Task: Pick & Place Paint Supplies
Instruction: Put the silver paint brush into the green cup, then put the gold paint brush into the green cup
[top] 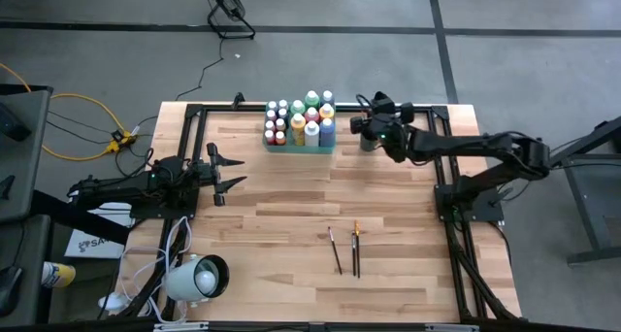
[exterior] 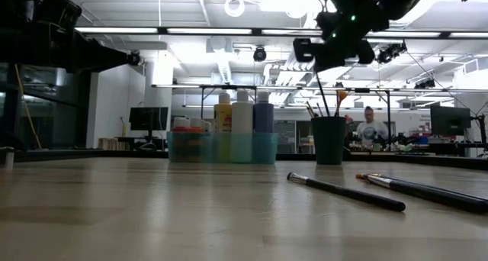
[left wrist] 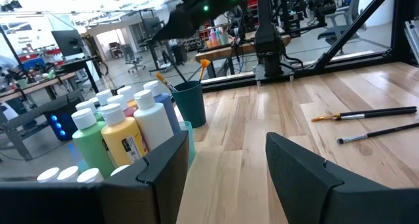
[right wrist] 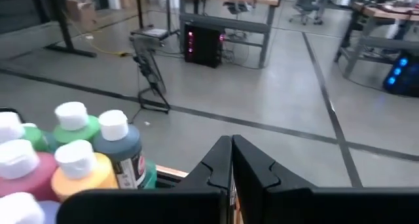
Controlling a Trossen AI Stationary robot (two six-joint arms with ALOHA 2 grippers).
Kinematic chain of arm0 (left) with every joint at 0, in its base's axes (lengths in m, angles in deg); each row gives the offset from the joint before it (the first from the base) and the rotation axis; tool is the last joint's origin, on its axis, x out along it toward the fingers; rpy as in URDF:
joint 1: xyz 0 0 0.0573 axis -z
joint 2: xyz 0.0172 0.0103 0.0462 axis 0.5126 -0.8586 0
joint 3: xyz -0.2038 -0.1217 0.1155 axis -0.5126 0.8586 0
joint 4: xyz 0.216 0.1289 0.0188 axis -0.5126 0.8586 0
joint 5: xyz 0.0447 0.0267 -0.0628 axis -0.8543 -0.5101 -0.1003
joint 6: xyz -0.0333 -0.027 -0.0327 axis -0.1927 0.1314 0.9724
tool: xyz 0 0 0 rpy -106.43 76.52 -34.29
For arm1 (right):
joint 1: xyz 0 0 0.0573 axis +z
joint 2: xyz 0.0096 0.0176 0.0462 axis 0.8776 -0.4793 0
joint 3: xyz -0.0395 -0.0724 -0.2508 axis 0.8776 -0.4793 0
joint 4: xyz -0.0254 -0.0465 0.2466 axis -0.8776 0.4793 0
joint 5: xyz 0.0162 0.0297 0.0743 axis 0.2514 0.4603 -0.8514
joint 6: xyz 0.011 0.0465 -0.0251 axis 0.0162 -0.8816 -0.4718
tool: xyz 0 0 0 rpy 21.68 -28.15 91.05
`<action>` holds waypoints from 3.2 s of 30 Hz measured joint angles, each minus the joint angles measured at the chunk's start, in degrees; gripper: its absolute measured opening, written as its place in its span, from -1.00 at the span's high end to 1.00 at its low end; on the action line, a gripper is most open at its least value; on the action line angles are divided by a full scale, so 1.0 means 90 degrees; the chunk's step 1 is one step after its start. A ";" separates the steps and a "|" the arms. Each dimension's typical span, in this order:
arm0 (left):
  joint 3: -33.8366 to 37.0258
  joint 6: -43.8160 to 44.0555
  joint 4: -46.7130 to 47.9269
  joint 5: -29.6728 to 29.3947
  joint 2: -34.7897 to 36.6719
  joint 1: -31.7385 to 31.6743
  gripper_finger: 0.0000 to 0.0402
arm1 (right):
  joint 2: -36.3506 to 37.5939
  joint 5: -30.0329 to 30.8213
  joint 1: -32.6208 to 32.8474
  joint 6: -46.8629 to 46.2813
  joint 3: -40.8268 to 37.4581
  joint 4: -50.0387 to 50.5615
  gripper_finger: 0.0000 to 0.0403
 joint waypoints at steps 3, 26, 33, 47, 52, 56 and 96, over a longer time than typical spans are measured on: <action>0.0000 -0.0001 0.0001 0.0000 0.0000 -0.0001 0.01 | -0.0244 0.0084 -0.0011 -0.0175 0.0000 -0.0044 0.99; -0.0001 0.0000 0.0002 0.0001 0.0000 0.0001 0.01 | -0.0391 -0.0369 0.0080 -0.1307 0.0000 0.1170 0.40; -0.0001 -0.0002 0.0000 0.0001 0.0000 0.0001 0.01 | 0.0334 -0.1521 0.0536 -0.1245 0.0000 0.1200 0.14; 0.0001 0.0000 0.0000 -0.0001 0.0000 -0.0001 0.01 | 0.1006 -0.5650 0.1499 -0.3765 0.0002 0.1974 0.09; 0.0000 -0.0001 0.0000 0.0001 0.0000 0.0000 0.01 | 0.0902 -0.5592 0.2024 -0.4495 0.0002 0.2350 0.09; 0.0000 -0.0002 0.0002 0.0000 0.0000 0.0000 0.01 | 0.0896 -0.5420 0.2468 -0.5074 0.0002 0.2641 0.09; -0.0001 -0.0001 0.0000 0.0001 0.0000 0.0001 0.01 | -0.3931 -0.6780 0.2646 -0.7964 0.3622 0.7441 0.40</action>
